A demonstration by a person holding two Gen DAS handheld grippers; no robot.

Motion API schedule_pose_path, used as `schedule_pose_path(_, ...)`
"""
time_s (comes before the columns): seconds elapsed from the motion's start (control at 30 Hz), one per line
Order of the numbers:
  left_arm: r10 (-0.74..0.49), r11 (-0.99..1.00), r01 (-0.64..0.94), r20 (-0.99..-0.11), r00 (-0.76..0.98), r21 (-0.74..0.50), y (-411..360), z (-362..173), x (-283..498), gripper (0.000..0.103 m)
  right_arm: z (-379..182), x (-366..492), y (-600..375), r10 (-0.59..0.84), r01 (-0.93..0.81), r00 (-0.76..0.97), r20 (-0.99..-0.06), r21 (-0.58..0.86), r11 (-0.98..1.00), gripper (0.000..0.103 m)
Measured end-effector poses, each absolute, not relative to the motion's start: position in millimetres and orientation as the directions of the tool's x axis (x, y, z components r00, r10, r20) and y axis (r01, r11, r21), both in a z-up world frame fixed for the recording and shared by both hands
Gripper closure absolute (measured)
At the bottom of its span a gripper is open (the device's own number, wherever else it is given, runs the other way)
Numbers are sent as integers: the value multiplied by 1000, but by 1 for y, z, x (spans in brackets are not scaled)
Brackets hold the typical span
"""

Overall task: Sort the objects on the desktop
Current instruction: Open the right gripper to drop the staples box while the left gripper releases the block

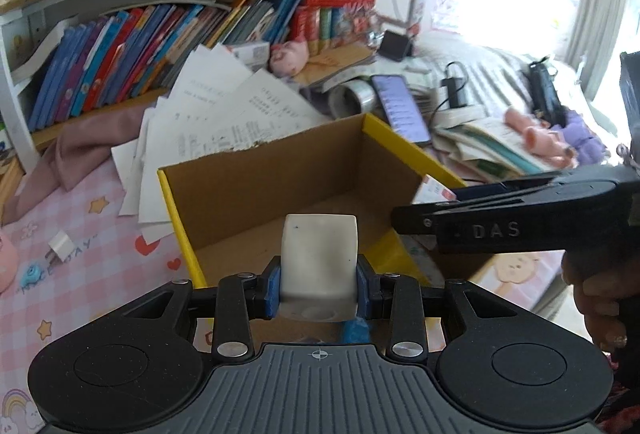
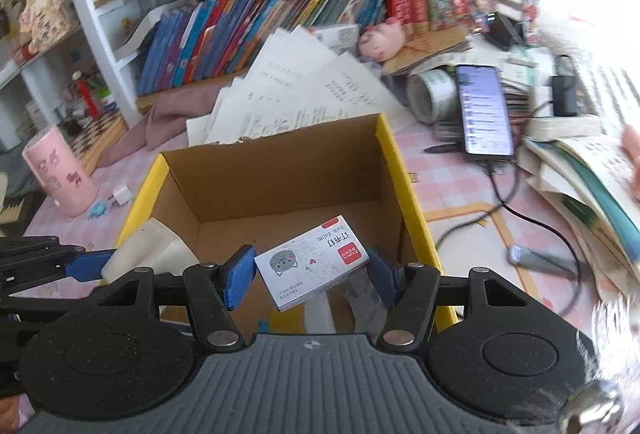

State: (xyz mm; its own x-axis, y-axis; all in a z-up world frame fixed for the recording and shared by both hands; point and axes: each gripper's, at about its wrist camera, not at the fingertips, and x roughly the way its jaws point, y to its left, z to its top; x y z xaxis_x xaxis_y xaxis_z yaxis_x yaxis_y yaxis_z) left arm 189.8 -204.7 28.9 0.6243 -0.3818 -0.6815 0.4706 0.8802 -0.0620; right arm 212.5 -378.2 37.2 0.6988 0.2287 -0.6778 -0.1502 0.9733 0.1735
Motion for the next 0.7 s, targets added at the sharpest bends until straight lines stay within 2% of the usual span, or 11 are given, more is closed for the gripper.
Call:
schedule_pose_path(0.17, -309, 898, 439, -692, 653, 13, -223, 21, 206, 69, 26, 255, -372, 275, -252, 665, -694, 138, 958, 44)
schedule_pose_path(0.4, -226, 913, 404, -752, 619, 58, -235, 3, 223, 69, 14, 297, -362, 325, -337, 604, -728, 136, 932, 44)
schedule_pose_path(0.7, -194, 912, 400, -770, 607, 86, -243, -3, 224, 68, 2, 310, -360, 369, -368, 538, -758, 183, 912, 44)
